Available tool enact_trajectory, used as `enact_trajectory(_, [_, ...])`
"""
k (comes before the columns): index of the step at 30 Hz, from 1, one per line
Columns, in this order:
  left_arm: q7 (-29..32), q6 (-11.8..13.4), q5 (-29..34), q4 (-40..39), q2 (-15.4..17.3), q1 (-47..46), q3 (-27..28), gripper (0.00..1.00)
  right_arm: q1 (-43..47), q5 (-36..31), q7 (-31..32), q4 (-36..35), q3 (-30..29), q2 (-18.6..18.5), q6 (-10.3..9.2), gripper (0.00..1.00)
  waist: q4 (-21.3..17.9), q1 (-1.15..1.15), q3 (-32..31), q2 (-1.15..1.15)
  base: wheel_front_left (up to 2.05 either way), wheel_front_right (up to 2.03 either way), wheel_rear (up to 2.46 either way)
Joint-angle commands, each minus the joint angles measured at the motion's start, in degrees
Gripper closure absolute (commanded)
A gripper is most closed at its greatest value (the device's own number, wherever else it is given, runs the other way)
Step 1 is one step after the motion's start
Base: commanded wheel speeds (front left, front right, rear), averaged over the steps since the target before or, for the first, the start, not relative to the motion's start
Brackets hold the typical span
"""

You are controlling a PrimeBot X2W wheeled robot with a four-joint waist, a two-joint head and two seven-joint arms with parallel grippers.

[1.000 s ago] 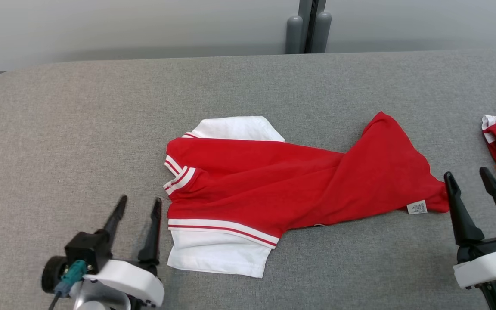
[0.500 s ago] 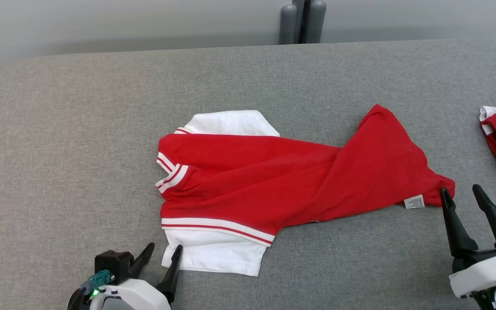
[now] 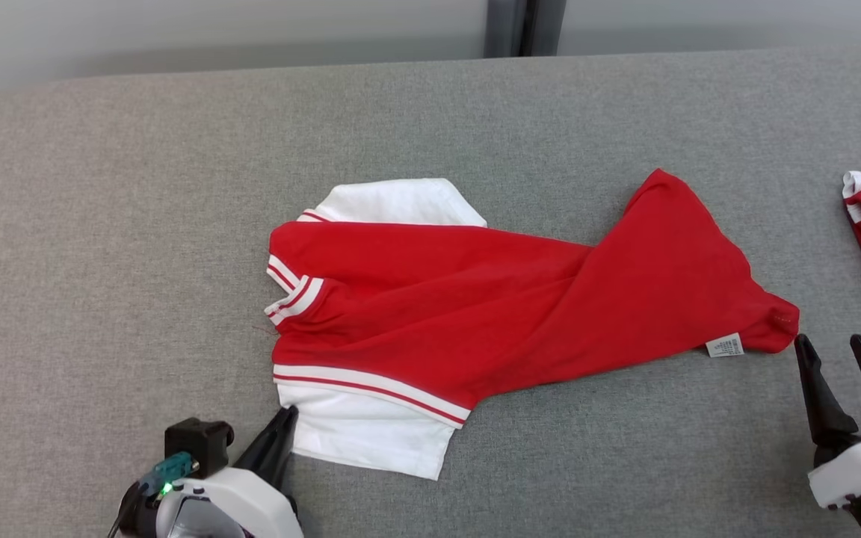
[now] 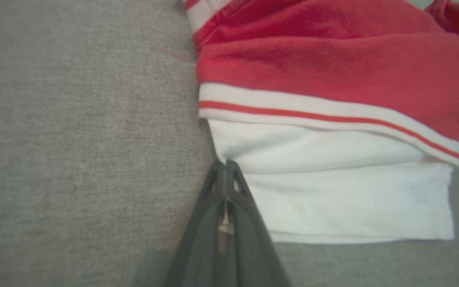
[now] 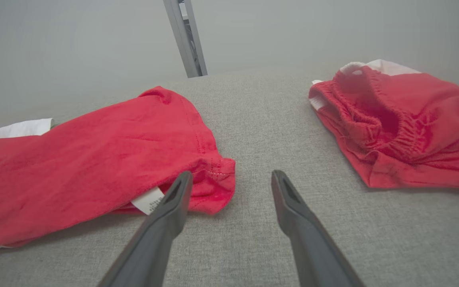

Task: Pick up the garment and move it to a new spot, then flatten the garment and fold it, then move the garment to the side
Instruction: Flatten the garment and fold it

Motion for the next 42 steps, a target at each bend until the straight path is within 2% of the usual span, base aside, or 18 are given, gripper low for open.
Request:
enact_trajectory(1, [0.9,0.0,0.5,1.7,-0.2,-0.8,-0.7,1.0,-2.3,1.3,-0.4,2.1,1.1,-1.4,0.01,0.0,0.1,0.0,1.0,0.0,0.0,0.0,0.0])
enact_trajectory(12, [0.2,0.0,1.0,2.3,-0.4,-2.5,-1.6,1.0,-8.5,6.0,-1.5,8.9,8.3,-5.1,0.01,0.01,1.1,0.0,3.0,0.0,0.0,0.0,0.0])
enact_trajectory(13, [-0.1,0.0,0.9,2.4,-0.4,-2.5,-1.6,1.0,-8.9,6.5,-1.8,9.3,8.8,-5.4,0.01,0.62,1.2,0.0,3.1,0.0,0.0,0.0,0.0])
enact_trajectory(14, [-0.2,0.1,0.9,2.5,-0.3,-2.5,-1.5,1.0,-9.3,7.0,-2.2,9.8,9.2,-5.7,0.01,0.87,1.2,0.0,3.1,0.0,0.0,0.0,0.0])
enact_trajectory(15, [-0.3,0.2,0.8,2.6,-0.3,-2.6,-1.5,1.0,-9.5,7.4,-2.5,10.1,9.8,-6.0,0.01,1.0,1.2,0.0,3.2,0.0,0.0,0.0,0.0])
enact_trajectory(22, [-2.8,1.0,0.6,1.7,0.5,-3.6,-0.3,1.0,-10.5,9.6,-4.9,9.9,12.9,-7.6,0.01,1.0,0.9,0.0,2.9,0.0,0.0,0.0,0.0])
enact_trajectory(29, [-6.3,2.1,1.9,-5.0,2.6,-8.0,2.0,1.0,-13.2,10.4,-6.6,7.4,13.4,-9.3,0.01,1.0,0.3,0.0,1.8,0.0,0.0,0.0,0.0])
enact_trajectory(36, [-5.4,2.5,3.0,-10.1,5.3,-16.2,3.8,1.0,-21.3,11.2,-6.8,5.9,15.6,-9.3,0.01,1.0,-1.1,0.0,0.1,0.0,0.0,0.0,0.0])
enact_trajectory(42, [-4.4,2.2,3.7,-13.8,5.6,-25.1,4.3,1.0,-28.6,11.1,-7.2,4.0,16.2,-9.4,0.01,1.0,-1.5,0.0,-1.4,0.0,0.0,0.0,0.0])
